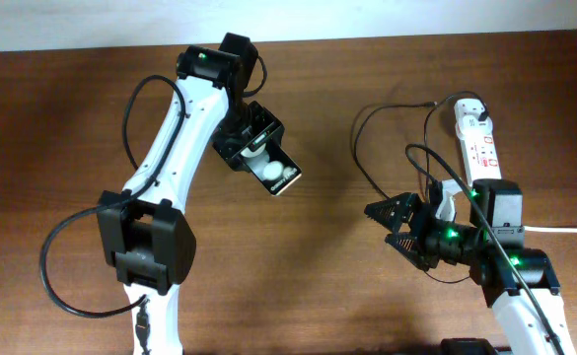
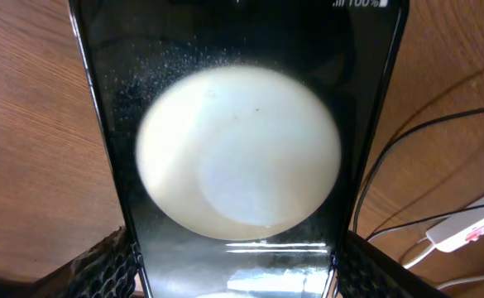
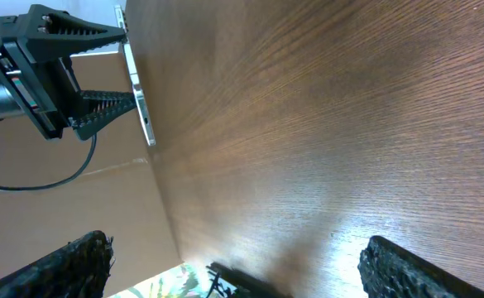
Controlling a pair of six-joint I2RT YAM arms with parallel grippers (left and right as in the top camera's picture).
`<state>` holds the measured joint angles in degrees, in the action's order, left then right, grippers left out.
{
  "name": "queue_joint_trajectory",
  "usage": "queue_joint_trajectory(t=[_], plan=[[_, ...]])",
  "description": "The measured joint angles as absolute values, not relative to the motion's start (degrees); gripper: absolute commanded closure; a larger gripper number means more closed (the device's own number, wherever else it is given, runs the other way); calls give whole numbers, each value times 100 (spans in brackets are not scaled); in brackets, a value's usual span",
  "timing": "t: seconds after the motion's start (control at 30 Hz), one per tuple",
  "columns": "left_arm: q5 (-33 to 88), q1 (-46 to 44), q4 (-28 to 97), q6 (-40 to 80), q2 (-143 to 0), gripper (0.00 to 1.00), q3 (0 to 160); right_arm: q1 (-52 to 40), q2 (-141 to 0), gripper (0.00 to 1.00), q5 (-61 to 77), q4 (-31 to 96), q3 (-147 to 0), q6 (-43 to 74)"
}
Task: Plug charger to phone and switch on socket
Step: 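Move the right gripper toward the phone held by the left gripper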
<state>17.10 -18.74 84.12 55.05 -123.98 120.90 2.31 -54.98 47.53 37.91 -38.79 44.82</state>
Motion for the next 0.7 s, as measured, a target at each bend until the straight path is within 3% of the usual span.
queue_joint_trajectory(t=[0.27, 0.4, 0.7], plan=[[1566, -1874, 8412, 5540, -12398, 40, 12090, 231, -5498, 1, 4294, 3688, -3879, 4333], [1555, -1874, 8416, 5555, -12398, 41, 12088, 226, -5513, 1, 5043, 2434, -3913, 4322], [1562, -1874, 8409, 5555, -12398, 41, 12088, -115, -6250, 1, 5223, 1750, -3916, 4366]])
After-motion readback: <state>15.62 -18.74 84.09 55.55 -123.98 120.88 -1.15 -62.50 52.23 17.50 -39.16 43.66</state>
